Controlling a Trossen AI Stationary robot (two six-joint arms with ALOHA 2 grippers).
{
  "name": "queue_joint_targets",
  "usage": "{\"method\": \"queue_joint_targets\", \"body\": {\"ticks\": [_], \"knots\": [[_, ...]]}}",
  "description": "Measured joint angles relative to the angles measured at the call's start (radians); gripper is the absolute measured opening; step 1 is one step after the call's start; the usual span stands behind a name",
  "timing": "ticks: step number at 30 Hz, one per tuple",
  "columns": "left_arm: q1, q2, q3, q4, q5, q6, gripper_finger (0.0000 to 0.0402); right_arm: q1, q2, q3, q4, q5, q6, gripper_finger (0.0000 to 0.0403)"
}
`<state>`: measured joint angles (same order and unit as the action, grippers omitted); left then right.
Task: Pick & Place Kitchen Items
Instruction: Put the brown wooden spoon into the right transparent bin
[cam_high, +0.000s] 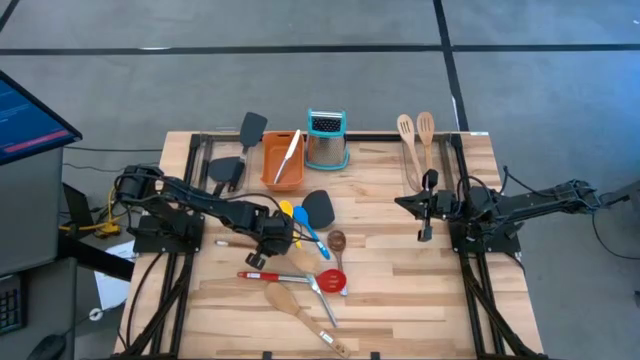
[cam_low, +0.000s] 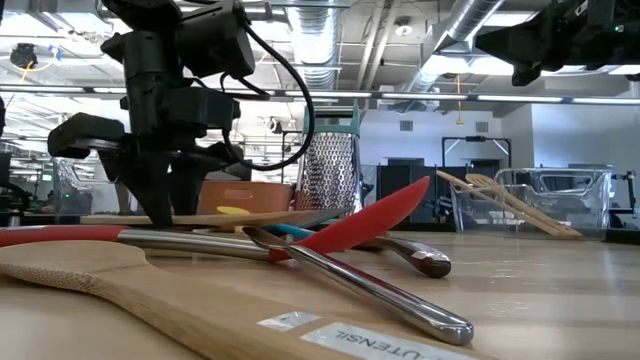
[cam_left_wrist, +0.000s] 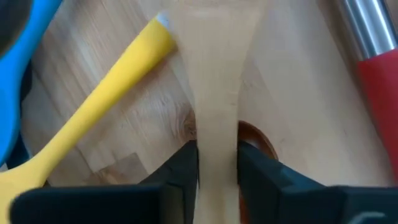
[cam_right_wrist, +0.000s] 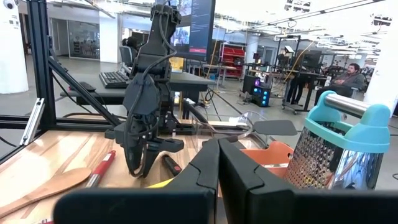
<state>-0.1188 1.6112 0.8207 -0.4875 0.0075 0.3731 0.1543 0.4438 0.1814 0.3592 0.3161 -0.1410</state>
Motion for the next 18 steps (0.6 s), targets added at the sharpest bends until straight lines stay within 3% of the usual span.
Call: {"method": "queue_joint_targets", "body": {"ticks": [7, 18], "knots": [[0.000, -0.030, 0.000, -0.003, 0.000, -0.021, 0.0028, 0.001, 0.000, 0.000, 0.000, 0.000, 0.000, 0.0002], [0.000, -0.257, 0.000, 0.008, -0.008, -0.046, 0.0033, 0.001, 0.000, 0.000, -0.003, 0.000, 0.000, 0.0002]]}}
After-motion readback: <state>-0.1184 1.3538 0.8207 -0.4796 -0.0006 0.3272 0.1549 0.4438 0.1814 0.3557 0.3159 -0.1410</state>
